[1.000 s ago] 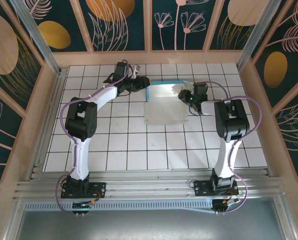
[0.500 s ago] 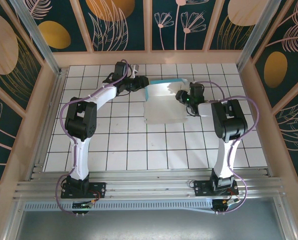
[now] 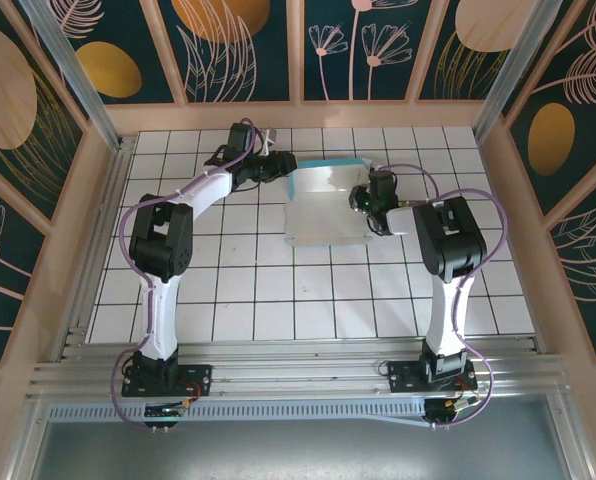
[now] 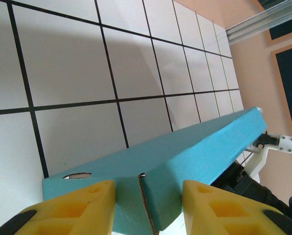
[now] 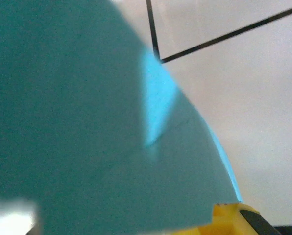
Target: Fold the paper box
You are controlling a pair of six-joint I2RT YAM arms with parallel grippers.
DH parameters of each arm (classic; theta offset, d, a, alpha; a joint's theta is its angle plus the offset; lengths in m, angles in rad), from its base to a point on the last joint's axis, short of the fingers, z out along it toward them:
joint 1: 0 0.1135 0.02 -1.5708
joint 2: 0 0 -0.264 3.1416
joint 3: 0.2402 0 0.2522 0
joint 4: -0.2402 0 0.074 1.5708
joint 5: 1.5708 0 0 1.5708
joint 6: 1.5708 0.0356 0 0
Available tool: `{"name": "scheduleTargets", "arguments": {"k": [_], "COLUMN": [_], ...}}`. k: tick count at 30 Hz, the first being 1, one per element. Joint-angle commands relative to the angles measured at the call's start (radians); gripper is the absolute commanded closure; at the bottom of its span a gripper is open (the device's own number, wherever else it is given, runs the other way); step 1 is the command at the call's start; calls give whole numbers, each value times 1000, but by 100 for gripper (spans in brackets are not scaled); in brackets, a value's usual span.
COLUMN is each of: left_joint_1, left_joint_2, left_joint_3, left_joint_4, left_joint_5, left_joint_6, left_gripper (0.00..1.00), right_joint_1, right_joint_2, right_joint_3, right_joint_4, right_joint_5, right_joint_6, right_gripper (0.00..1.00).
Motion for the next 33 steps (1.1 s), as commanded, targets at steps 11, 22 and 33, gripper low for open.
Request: {"name": "scheduleTargets", "arguments": {"k": [11,22,33], "left_joint_1": [-19,-19,-19], "left_joint_2": [10,5,-5], "left_joint_3": [18,1,-9], "left_joint_4": [-19,-23,-23], "left_joint_5": [41,23,20], "left_joint_6": [-12,-2,6], "left_gripper": [60,60,60], "right_joint_1": [103,38,-112], "right_joint_2": [48,-212,-558], "right_joint_3": [58,-79,-193], "right_joint_4": [-66,-73,-240], "right_joint_5": [88,-43,-234], "right_joint_6": [-127,-5,-82], "right_gripper": [77,59,39]}}
